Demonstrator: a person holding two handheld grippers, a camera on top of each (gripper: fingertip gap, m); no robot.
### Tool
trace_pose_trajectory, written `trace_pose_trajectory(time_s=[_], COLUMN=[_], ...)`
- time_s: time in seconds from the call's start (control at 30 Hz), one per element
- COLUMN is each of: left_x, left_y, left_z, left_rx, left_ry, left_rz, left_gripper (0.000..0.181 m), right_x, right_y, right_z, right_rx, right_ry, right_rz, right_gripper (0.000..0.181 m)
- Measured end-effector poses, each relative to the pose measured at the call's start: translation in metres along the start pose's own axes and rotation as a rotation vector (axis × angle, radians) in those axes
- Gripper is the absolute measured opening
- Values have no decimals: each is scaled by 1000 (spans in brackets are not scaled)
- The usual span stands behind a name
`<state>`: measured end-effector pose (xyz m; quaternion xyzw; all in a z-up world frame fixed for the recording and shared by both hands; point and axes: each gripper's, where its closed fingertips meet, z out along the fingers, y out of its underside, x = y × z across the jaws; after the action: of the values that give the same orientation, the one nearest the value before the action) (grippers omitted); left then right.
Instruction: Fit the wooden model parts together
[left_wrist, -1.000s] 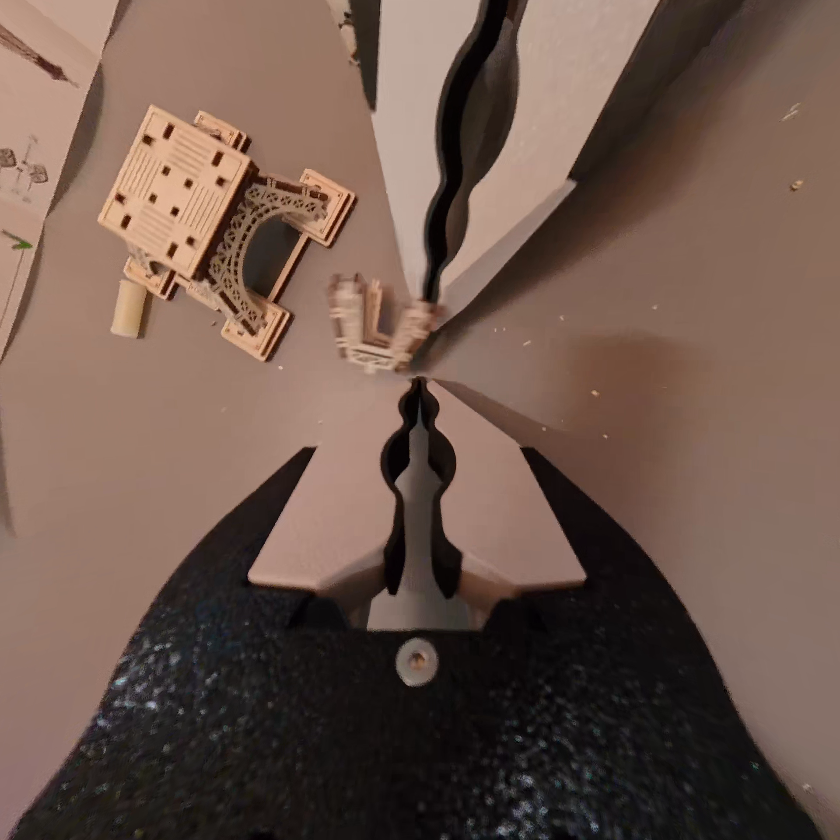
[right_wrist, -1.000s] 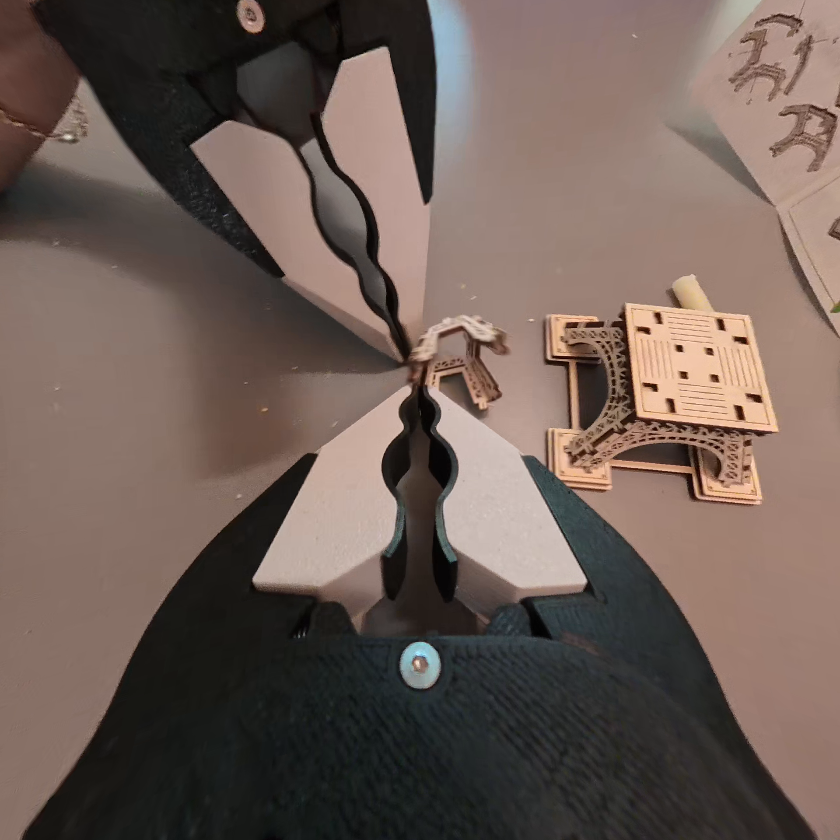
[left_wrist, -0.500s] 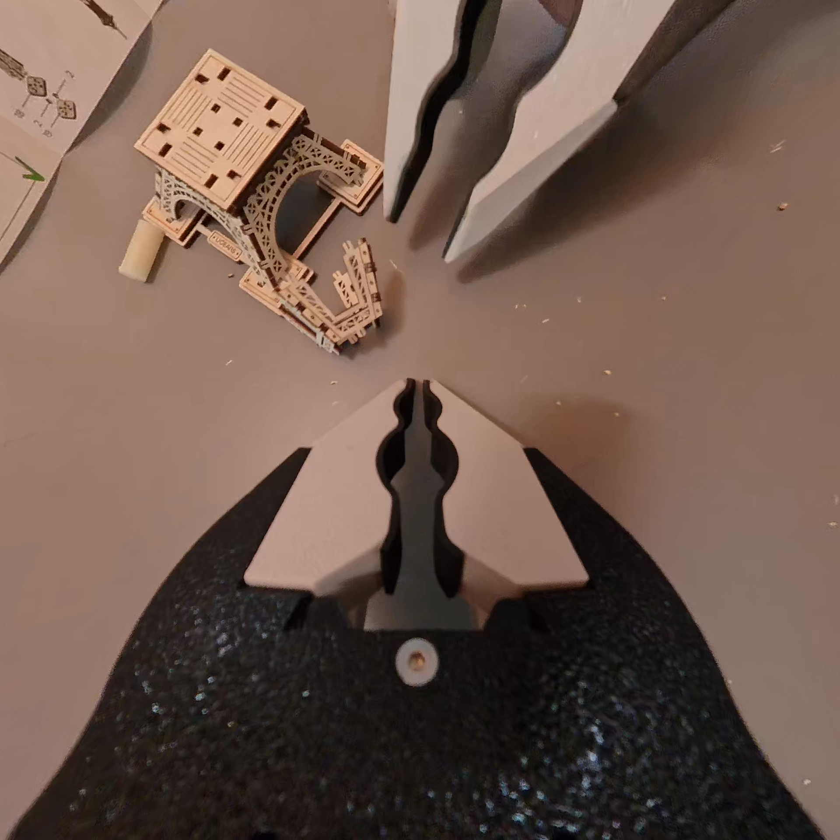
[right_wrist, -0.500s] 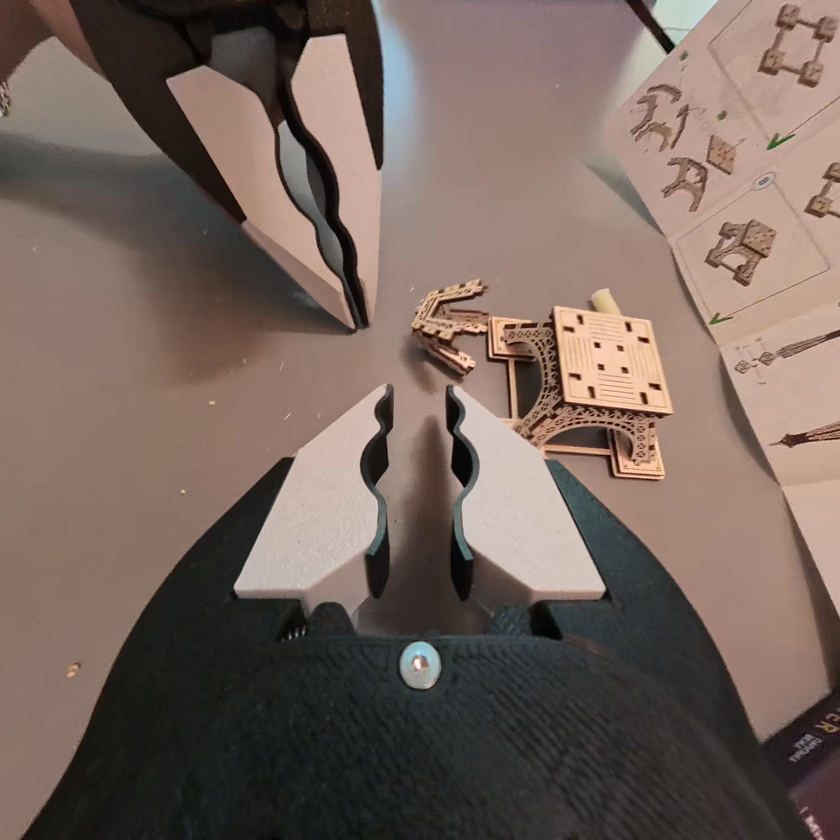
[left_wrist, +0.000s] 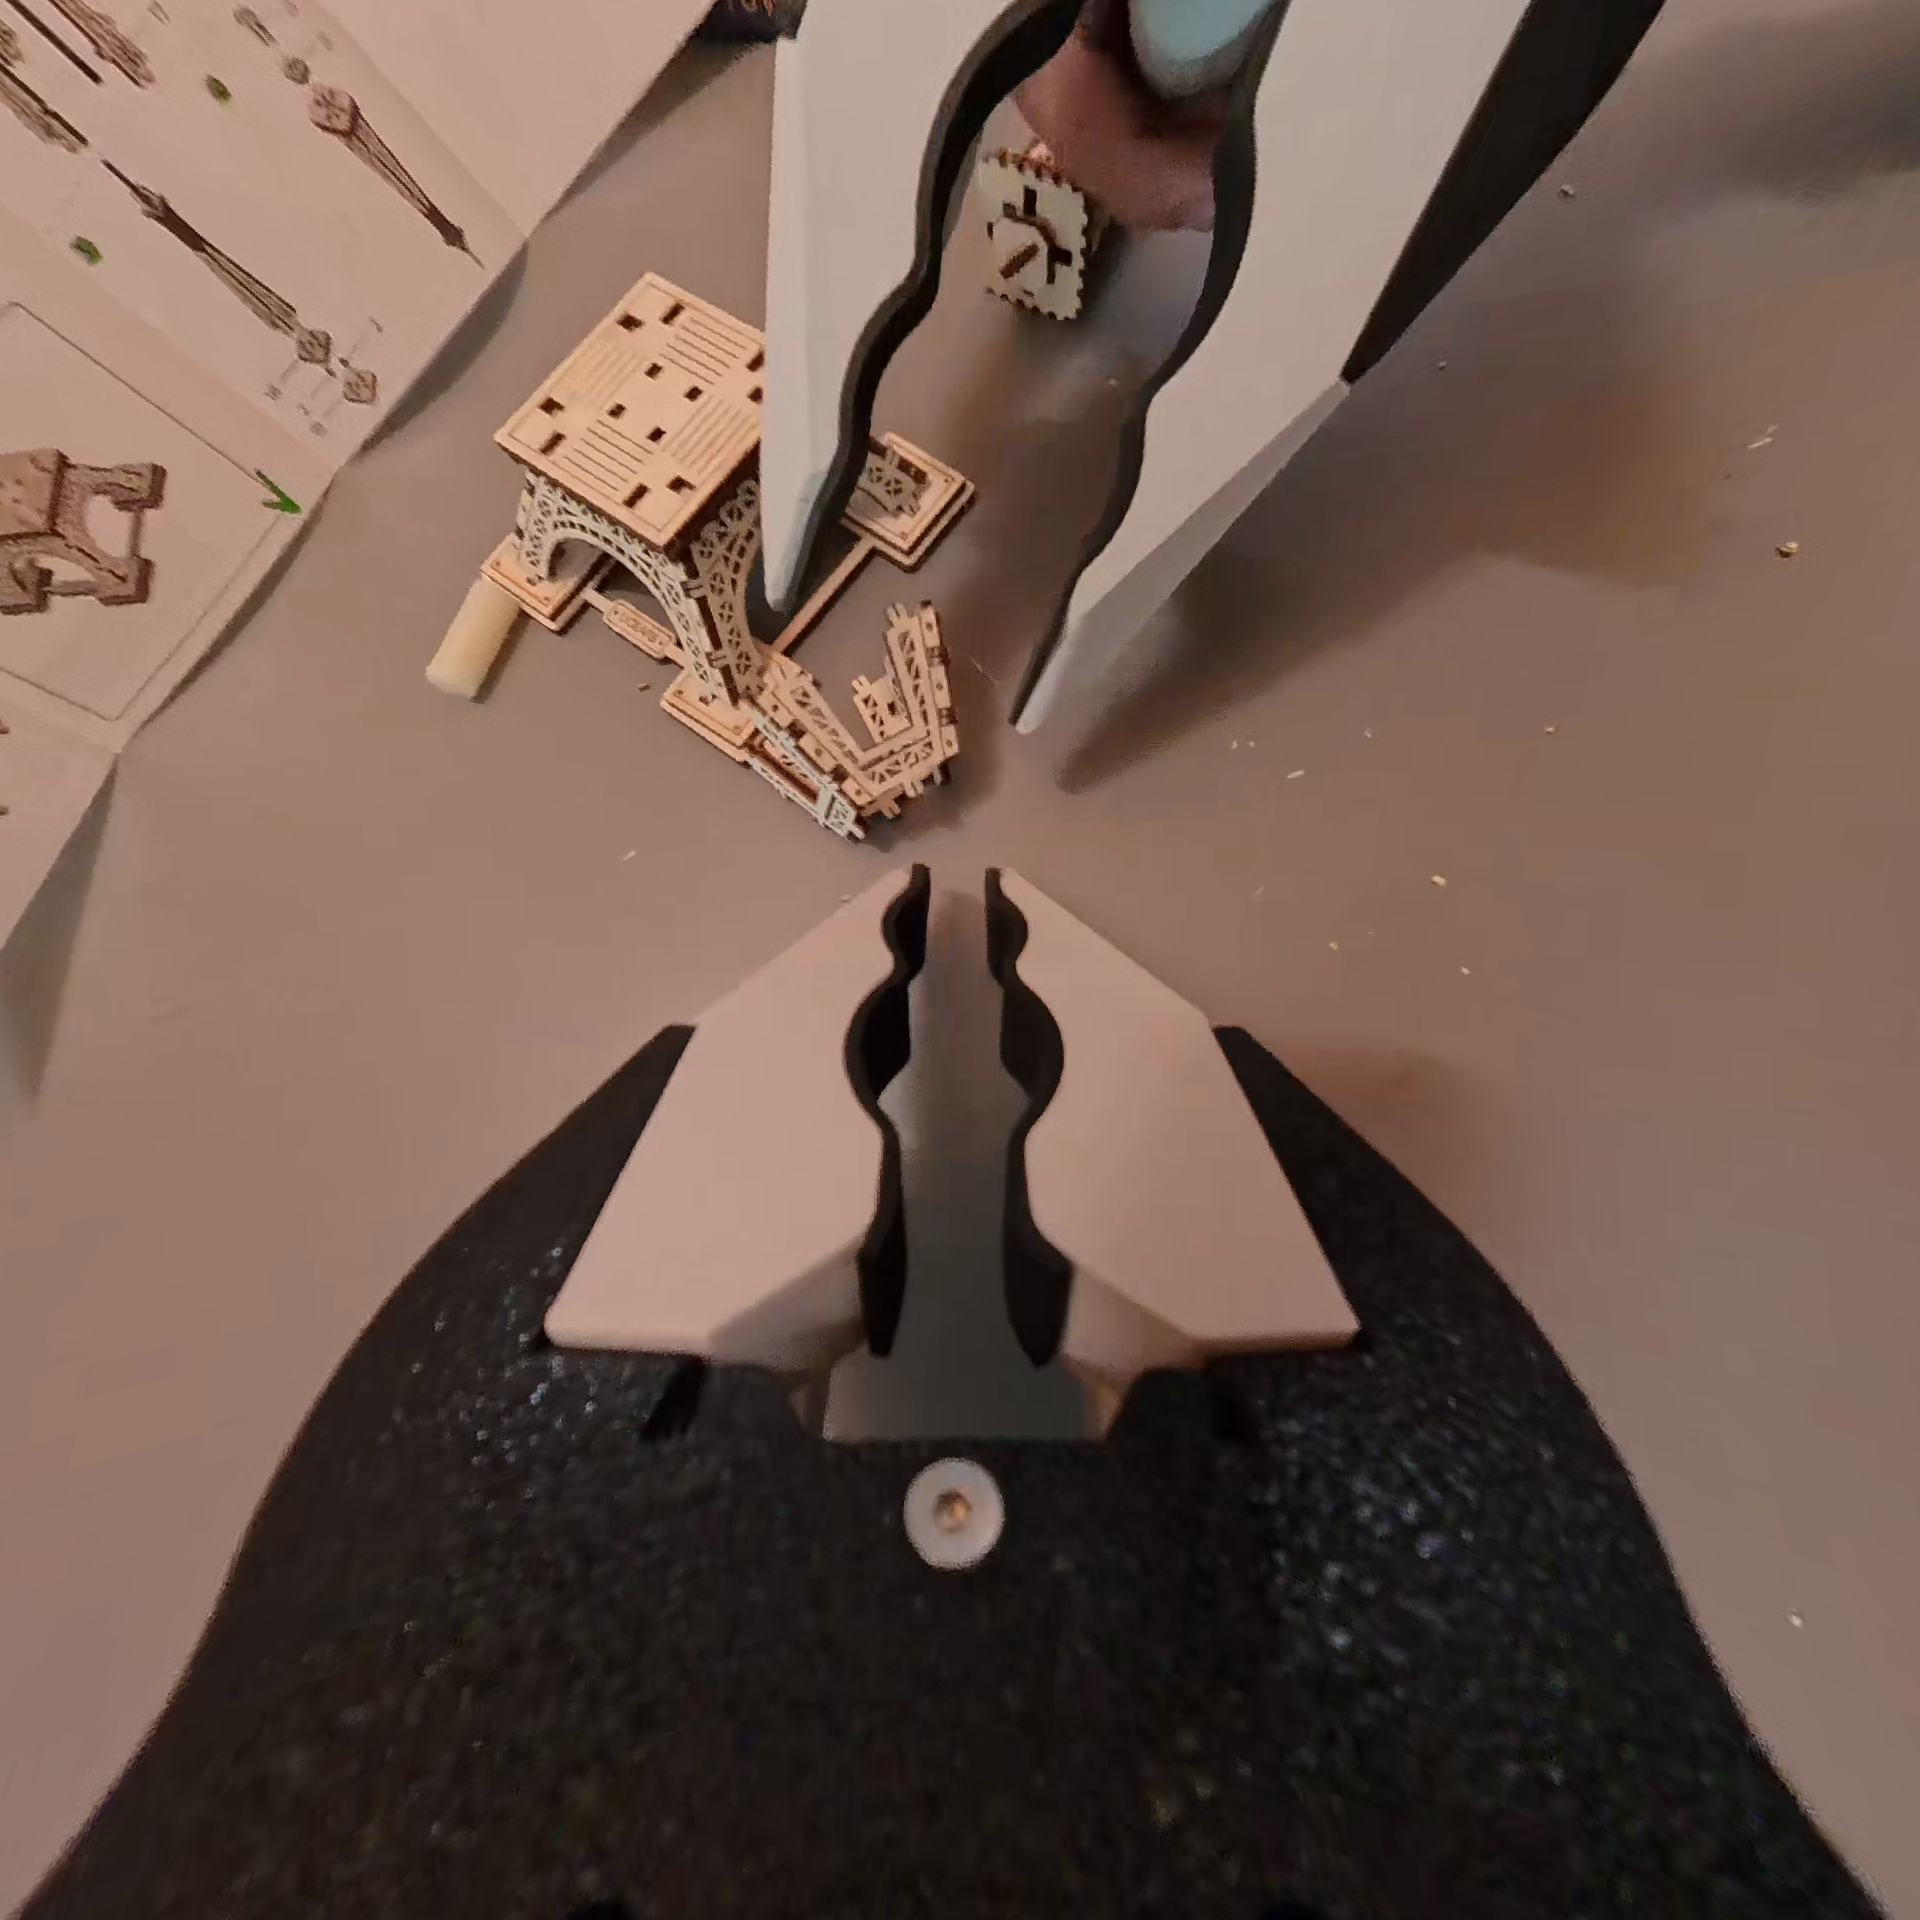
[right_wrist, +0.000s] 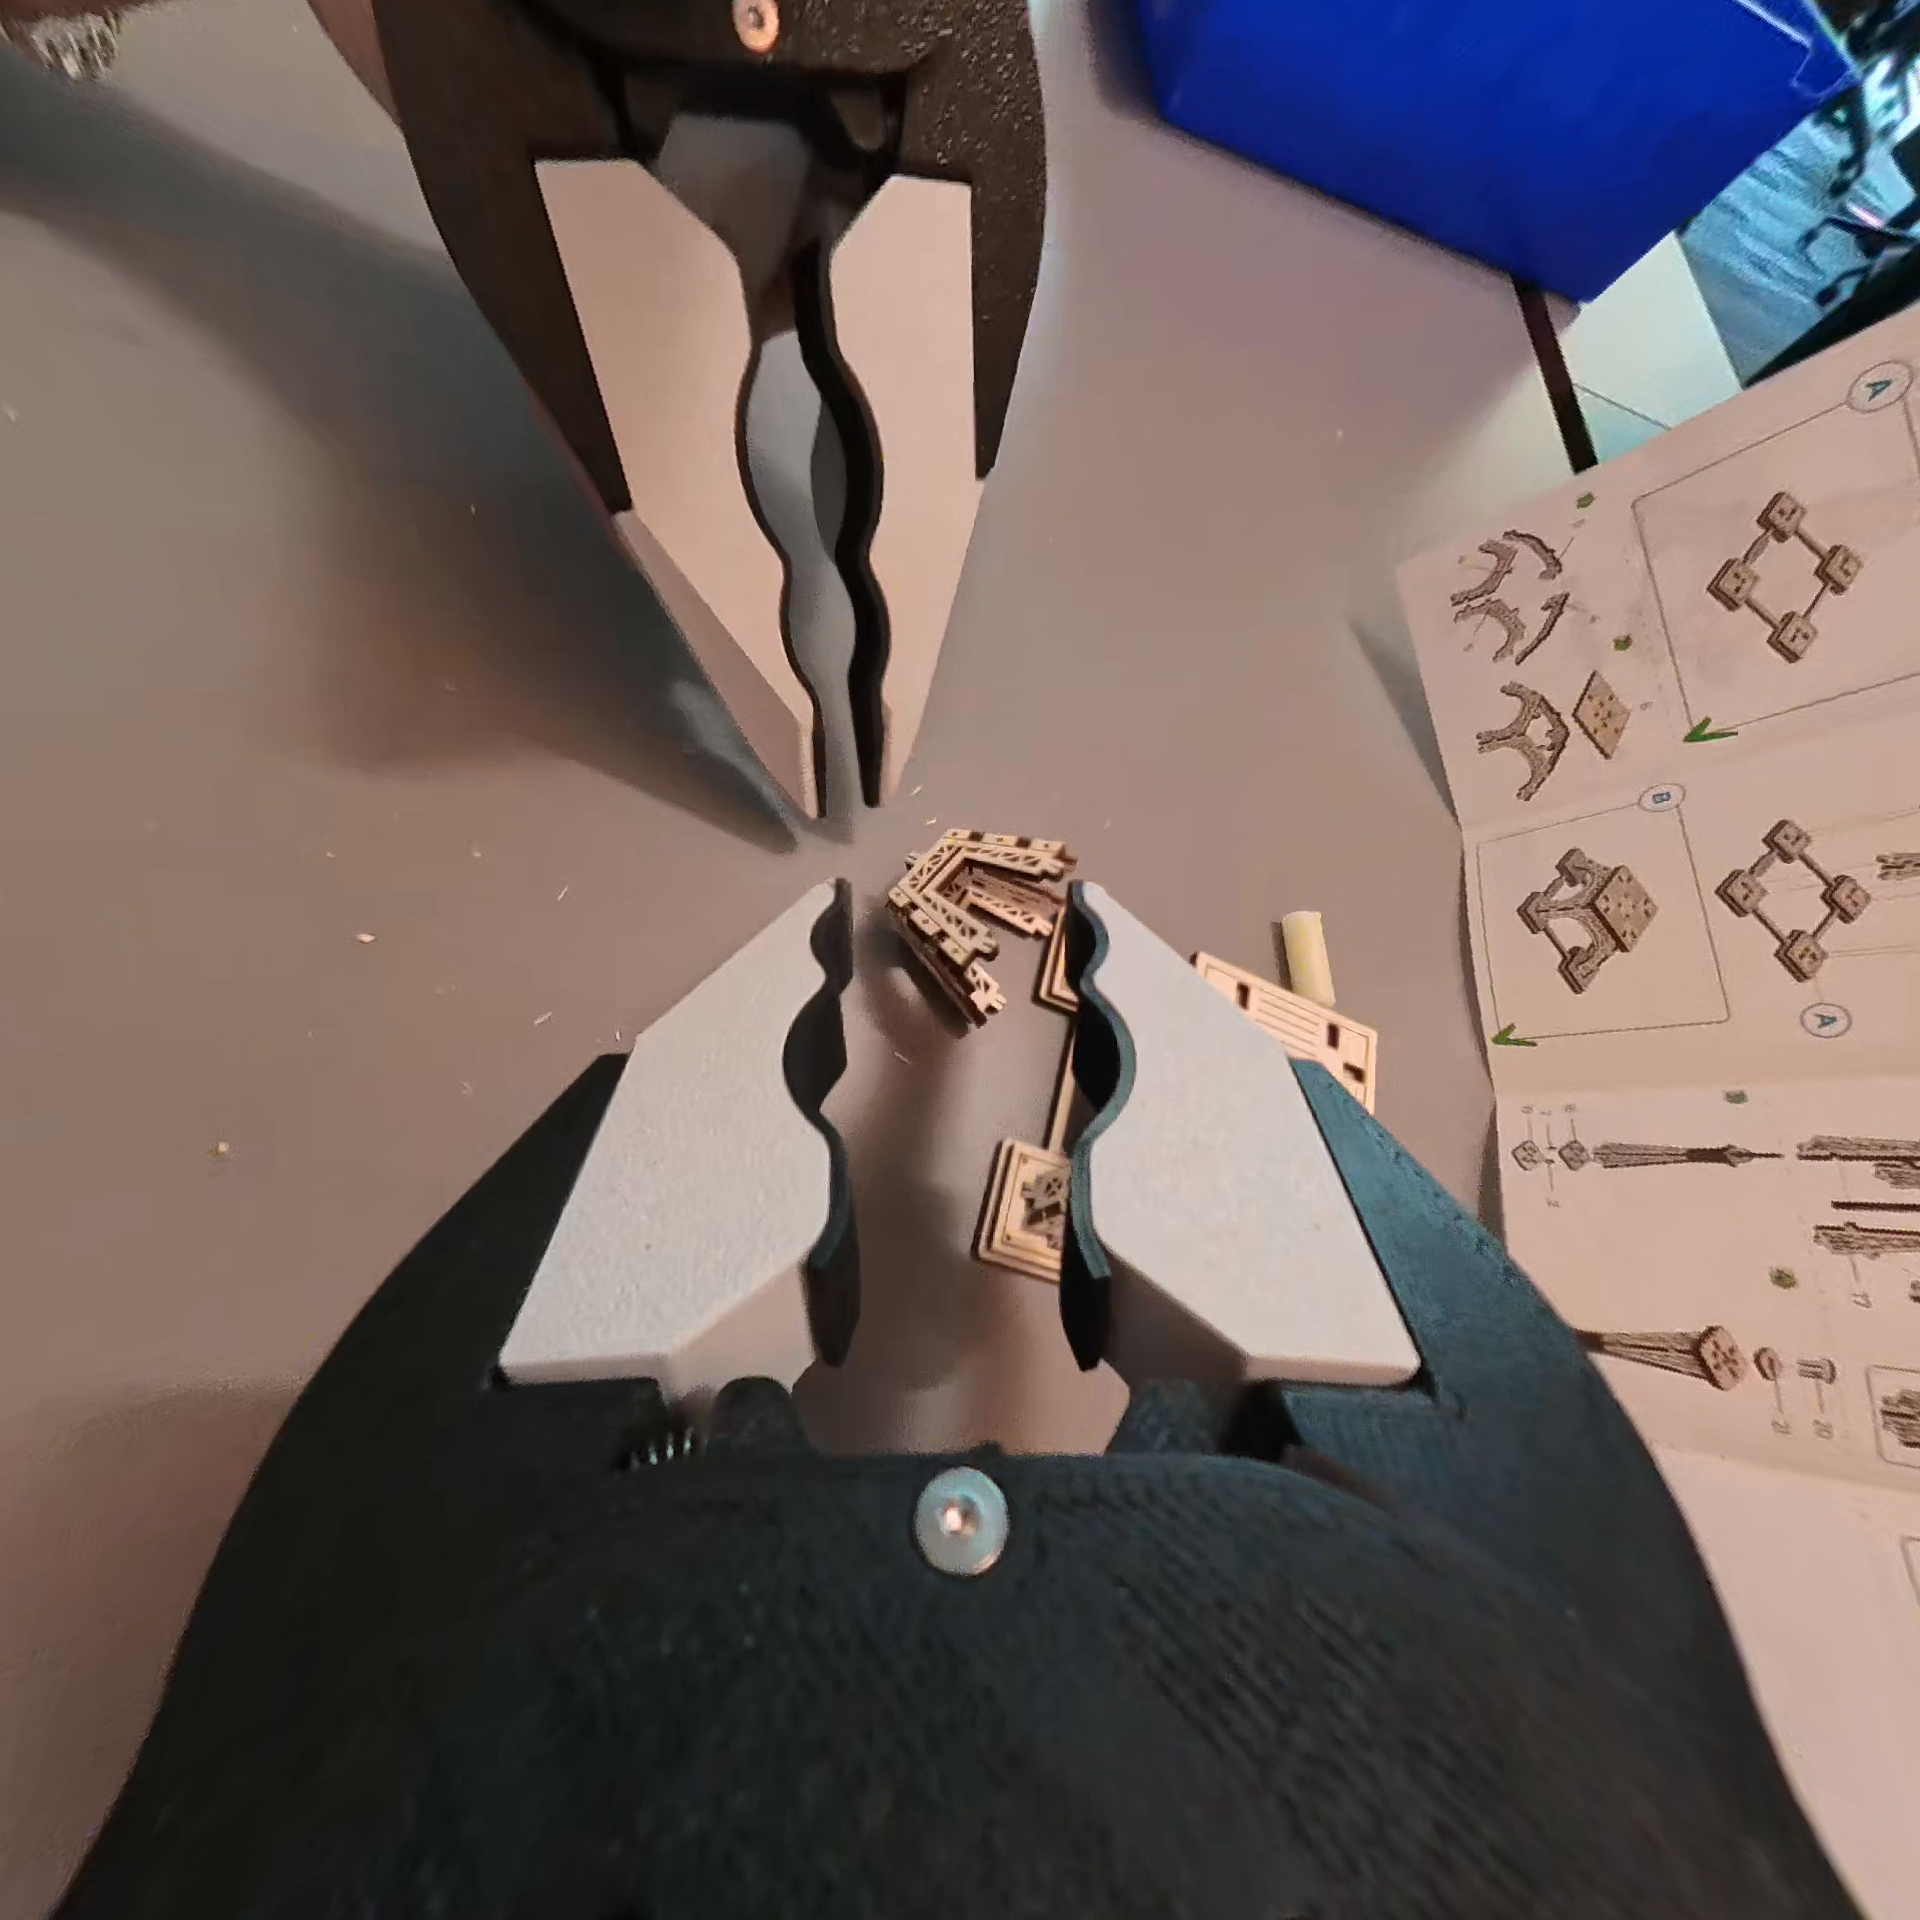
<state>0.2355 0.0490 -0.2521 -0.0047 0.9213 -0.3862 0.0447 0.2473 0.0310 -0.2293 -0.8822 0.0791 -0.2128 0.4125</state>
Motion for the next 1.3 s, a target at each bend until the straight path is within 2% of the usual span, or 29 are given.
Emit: trace_pose_trajectory(time_s=[0.13, 0.33, 0.43, 0.53, 0.63, 0.7, 0.93, 1.3], left_x=[-3, -8, -7, -8, -13, -14, -16, -6], left_y=[-14, -19, -19, -22, -24, -24, -35, -76], left_z=[-2, 3, 7, 8, 4, 2, -3, -31], left_rx=[80, 92, 91, 100, 118, 127, 161, 333], left_ry=[-41, -117, -133, -164, -205, -212, -318, -434], left_rz=[67, 145, 182, 207, 238, 251, 391, 519], left_gripper=[13, 24, 26, 30, 32, 32, 26, 15], right_x=[1, 0, 3, -1, -4, 0, -5, 2], right_y=[5, 15, 19, 14, 3, -2, -11, -44], right_z=[-2, 2, 6, 9, 6, 3, -1, -37], right_rx=[7, -29, -48, -31, 18, 51, 163, 503], right_ry=[-29, -32, 7, -3, -28, -8, -116, -254], right_rz=[28, 16, 4, 44, 196, 305, 639, 1041], right_gripper=[21, 28, 12, 8, 0, 0, 0, 0])
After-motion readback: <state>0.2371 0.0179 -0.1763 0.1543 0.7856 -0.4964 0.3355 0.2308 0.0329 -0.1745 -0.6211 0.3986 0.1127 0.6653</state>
